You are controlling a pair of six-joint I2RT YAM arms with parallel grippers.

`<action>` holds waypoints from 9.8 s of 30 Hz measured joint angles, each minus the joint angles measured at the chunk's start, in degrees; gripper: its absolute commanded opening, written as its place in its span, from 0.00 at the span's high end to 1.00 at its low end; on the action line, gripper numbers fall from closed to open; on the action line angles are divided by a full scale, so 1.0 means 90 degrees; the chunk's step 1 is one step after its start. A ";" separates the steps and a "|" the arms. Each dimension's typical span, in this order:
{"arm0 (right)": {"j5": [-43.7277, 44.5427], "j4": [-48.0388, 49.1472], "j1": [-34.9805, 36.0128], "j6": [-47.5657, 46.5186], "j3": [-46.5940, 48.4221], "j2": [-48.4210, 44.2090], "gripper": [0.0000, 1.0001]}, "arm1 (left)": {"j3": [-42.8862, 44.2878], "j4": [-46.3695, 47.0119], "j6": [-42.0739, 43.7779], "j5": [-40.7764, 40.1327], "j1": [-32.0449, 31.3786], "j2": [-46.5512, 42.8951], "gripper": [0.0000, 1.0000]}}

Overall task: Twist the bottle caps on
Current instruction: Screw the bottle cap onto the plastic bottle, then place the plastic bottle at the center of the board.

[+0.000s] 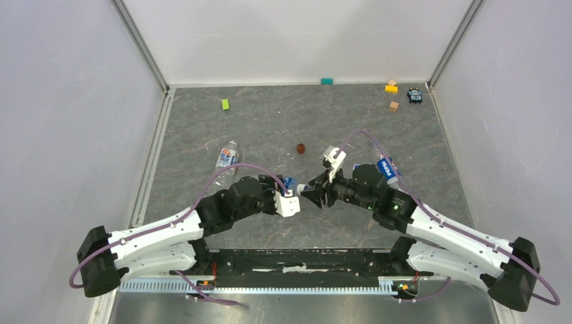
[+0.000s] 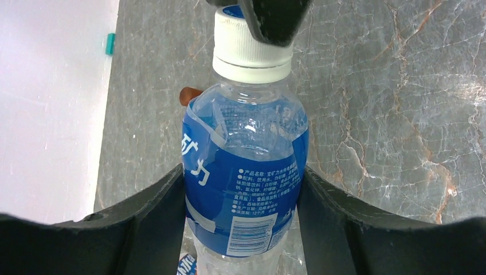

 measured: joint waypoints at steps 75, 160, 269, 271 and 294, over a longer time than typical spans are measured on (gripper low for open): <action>-0.0908 -0.0707 0.0087 -0.1520 0.0289 -0.0002 1.00 | 0.0131 -0.0304 -0.0301 0.0770 -0.0005 0.0109 0.98; -0.1049 -0.1897 0.0306 -0.5010 0.1224 0.0168 1.00 | 0.0131 0.0126 -0.0340 0.0753 -0.0019 -0.0129 0.98; 0.1387 0.0772 0.0299 -0.3769 -0.1761 -0.2951 0.02 | 0.0753 0.9194 -0.5246 0.0797 0.4660 0.6467 0.00; 0.1372 0.0770 0.0299 -0.3740 -0.1761 -0.2982 0.02 | 0.0639 0.9197 -0.5251 0.0765 0.4660 0.6302 0.00; 0.2569 -0.0398 0.0294 -0.1603 -0.1613 -0.2851 0.02 | 0.0857 0.2548 -0.5787 0.0063 0.4656 0.0284 0.00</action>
